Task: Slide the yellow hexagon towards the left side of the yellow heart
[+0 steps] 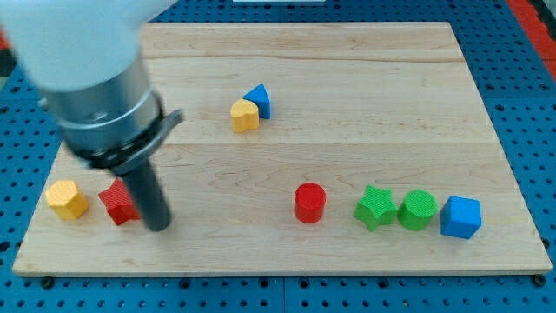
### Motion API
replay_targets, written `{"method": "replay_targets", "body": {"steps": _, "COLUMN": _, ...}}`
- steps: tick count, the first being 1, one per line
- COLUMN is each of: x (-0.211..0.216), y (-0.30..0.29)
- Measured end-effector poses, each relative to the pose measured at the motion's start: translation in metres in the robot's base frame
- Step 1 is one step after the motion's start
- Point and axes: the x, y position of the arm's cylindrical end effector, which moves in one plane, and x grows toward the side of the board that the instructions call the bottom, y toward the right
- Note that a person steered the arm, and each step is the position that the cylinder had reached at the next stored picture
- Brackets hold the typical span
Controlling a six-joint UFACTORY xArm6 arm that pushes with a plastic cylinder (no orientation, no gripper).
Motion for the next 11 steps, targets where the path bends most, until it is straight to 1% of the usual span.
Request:
{"method": "replay_targets", "body": {"steps": 2, "x": 0.027, "y": -0.141}}
{"method": "replay_targets", "body": {"steps": 4, "x": -0.003, "y": -0.142}}
{"method": "replay_targets", "body": {"steps": 5, "x": -0.016, "y": -0.132}}
{"method": "replay_targets", "body": {"steps": 6, "x": -0.026, "y": -0.101}}
{"method": "replay_targets", "body": {"steps": 7, "x": -0.026, "y": -0.092}}
{"method": "replay_targets", "body": {"steps": 8, "x": -0.039, "y": -0.075}}
{"method": "replay_targets", "body": {"steps": 9, "x": -0.074, "y": -0.039}}
{"method": "replay_targets", "body": {"steps": 10, "x": -0.095, "y": 0.008}}
{"method": "replay_targets", "body": {"steps": 11, "x": -0.117, "y": 0.033}}
